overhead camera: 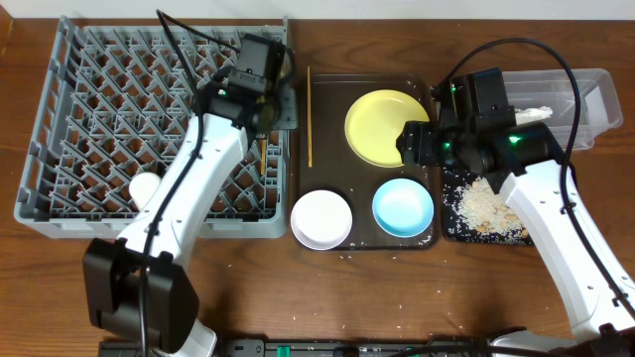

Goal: Sort waste into correct bins and load items into the dishwasher
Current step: 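Return the left gripper to the tray and grasp the second chopstick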

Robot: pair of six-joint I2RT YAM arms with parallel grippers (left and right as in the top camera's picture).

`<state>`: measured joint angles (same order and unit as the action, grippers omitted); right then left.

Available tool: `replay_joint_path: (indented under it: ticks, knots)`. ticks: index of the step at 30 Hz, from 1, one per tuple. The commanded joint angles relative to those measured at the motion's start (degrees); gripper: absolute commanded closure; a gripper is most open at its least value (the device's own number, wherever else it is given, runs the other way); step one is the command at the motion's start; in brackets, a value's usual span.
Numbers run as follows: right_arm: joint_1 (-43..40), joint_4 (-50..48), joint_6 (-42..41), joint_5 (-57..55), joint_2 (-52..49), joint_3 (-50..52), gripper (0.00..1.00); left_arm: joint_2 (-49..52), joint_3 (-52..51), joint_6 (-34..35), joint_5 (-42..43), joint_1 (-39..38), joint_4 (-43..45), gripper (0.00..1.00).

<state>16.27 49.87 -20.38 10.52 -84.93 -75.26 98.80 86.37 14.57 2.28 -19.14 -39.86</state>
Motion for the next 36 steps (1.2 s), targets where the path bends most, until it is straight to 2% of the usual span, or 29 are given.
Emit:
replay_joint_path:
  ticks: [1, 3, 6, 15, 18, 31, 33, 36]
  knots:
    - [0.28, -0.15, 0.09, 0.0, 0.59, -0.39, 0.21, 2.71, 0.83, -0.55, 2.34, -3.85, 2.56, 0.75]
    - [0.28, -0.13, 0.09, 0.0, 0.59, -0.39, 0.21, 4.44, 0.83, -0.55, -0.39, -5.51, 4.63, 0.75]
    - [0.31, -0.13, 0.04, 0.04, 0.59, -0.39, 0.2, 8.94, 0.81, -0.31, -10.01, -7.8, 8.46, 0.74]
    - [0.31, 0.31, 0.04, 0.07, 0.59, -0.39, 0.2, 19.74, 0.81, -0.31, -15.47, -8.15, 14.82, 0.74]
    - [0.31, 0.31, 0.04, 0.07, 0.59, -0.39, 0.2, 22.56, 0.81, -0.33, -15.43, -8.15, 16.11, 0.71]
    - [0.31, 0.31, 0.04, 0.07, 0.59, -0.39, 0.21, 27.91, 0.81, -0.31, -15.39, -8.15, 16.44, 0.71]
    - [0.31, 0.31, 0.04, 0.07, 0.59, -0.39, 0.21, 28.7, 0.81, -0.28, -14.16, -8.17, 16.44, 0.71]
    - [0.31, 0.31, 0.04, 0.07, 0.59, -0.39, 0.21, 29.05, 0.81, -0.31, -7.5, -8.22, 16.74, 0.71]
